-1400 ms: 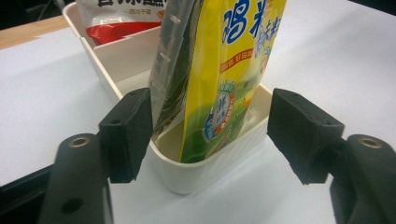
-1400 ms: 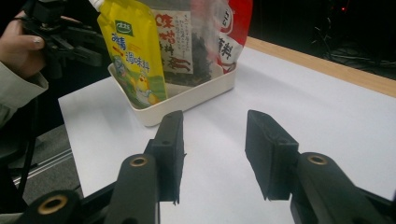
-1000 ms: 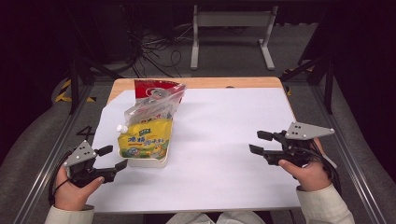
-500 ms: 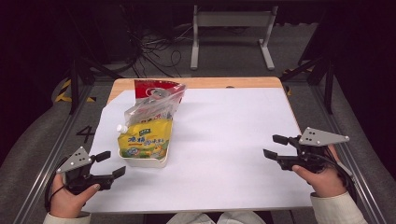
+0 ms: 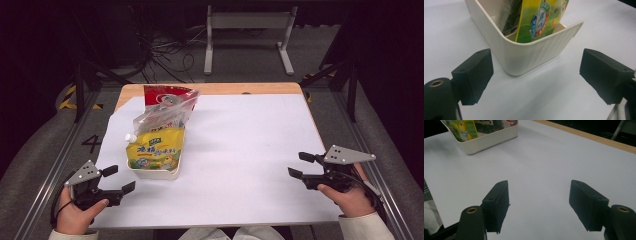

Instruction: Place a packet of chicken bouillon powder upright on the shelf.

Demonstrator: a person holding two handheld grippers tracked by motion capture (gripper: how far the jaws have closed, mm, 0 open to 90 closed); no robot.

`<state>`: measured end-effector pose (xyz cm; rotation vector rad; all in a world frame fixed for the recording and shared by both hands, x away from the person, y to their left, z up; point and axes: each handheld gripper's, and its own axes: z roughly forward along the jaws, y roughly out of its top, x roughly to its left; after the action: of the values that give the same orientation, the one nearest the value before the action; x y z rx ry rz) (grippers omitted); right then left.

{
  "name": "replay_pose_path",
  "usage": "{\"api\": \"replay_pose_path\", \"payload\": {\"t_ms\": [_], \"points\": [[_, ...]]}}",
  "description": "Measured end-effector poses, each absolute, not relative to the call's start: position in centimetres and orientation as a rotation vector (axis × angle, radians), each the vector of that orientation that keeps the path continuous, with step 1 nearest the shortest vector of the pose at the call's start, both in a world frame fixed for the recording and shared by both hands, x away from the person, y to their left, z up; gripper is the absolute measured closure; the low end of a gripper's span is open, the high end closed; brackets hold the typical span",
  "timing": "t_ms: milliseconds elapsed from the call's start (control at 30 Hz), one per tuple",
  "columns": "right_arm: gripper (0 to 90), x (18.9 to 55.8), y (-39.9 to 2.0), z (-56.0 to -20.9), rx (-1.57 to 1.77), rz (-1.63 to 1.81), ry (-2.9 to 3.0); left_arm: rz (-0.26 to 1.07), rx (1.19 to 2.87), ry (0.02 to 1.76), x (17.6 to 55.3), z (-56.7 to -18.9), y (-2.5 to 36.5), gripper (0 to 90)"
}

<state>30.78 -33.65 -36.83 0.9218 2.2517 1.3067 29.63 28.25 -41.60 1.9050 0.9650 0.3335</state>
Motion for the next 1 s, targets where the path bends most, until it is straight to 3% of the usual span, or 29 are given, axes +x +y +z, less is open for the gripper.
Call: {"api": "replay_pose_path", "payload": {"t_ms": [600,1000], "points": [[24.8,31.0,-33.5,-41.5,0.997,1.252,2.283,0.284,1.966,0.991,30.7,-43.9,27.4,9.9],[21.9,31.3,-33.4,-42.8,1.026,1.235,2.273,0.262,1.958,0.995,31.4,-45.1,28.0,8.0]]}}
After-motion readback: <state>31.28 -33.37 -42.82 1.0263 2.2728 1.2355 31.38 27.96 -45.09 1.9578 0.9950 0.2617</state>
